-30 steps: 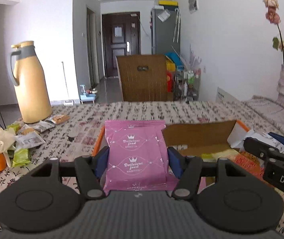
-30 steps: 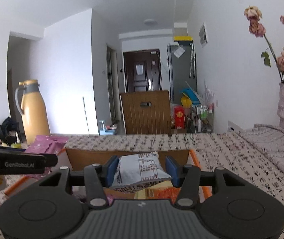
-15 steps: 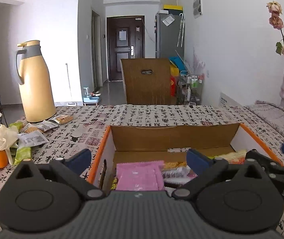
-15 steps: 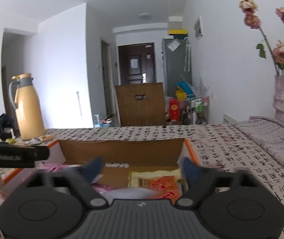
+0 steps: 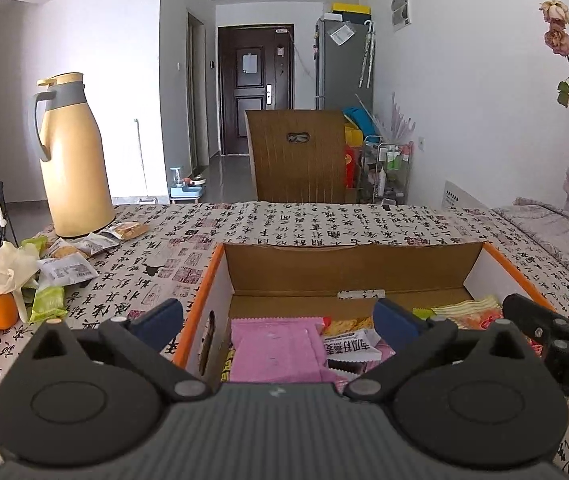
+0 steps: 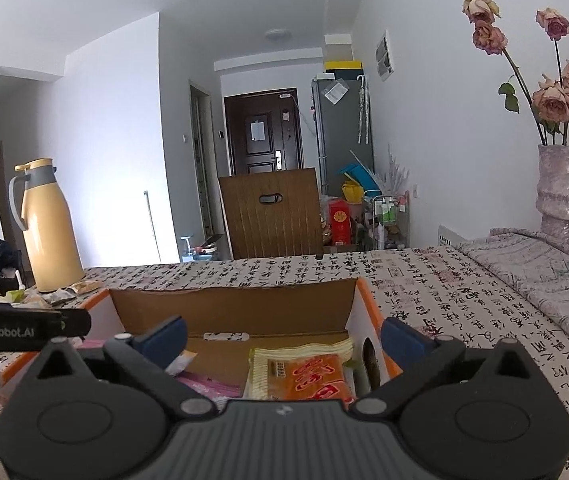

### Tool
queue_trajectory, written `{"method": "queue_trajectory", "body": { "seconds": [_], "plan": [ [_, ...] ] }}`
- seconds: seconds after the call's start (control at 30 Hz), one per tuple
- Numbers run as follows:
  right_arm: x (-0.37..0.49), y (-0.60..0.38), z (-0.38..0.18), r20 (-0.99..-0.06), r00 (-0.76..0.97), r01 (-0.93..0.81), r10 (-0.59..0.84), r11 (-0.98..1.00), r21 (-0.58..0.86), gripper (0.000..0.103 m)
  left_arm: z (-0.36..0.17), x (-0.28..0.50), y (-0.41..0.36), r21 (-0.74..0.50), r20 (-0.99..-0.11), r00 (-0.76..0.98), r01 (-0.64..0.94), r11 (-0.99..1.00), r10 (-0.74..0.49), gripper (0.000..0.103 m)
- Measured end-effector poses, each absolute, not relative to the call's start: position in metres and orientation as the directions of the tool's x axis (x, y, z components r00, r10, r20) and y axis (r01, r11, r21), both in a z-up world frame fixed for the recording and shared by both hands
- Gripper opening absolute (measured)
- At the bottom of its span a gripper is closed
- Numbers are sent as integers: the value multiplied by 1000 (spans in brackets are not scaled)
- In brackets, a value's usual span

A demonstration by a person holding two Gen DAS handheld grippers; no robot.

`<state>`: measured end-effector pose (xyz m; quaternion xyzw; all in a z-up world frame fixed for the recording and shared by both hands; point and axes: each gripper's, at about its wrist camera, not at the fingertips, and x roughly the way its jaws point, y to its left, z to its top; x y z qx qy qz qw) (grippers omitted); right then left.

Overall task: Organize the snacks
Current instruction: 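Move both tools back toward the cracker packets beside the box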

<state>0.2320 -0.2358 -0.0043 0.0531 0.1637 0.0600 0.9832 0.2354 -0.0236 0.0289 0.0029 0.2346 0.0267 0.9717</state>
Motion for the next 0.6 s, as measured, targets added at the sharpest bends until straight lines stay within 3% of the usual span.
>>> {"method": "queue_trajectory", "body": {
  "seconds": [0.6],
  "plan": [
    [190,-243,19,-326,941,-66,93,993,94,103,54,197,-22,25,-445,894,-44,999,51,103]
  ]
}}
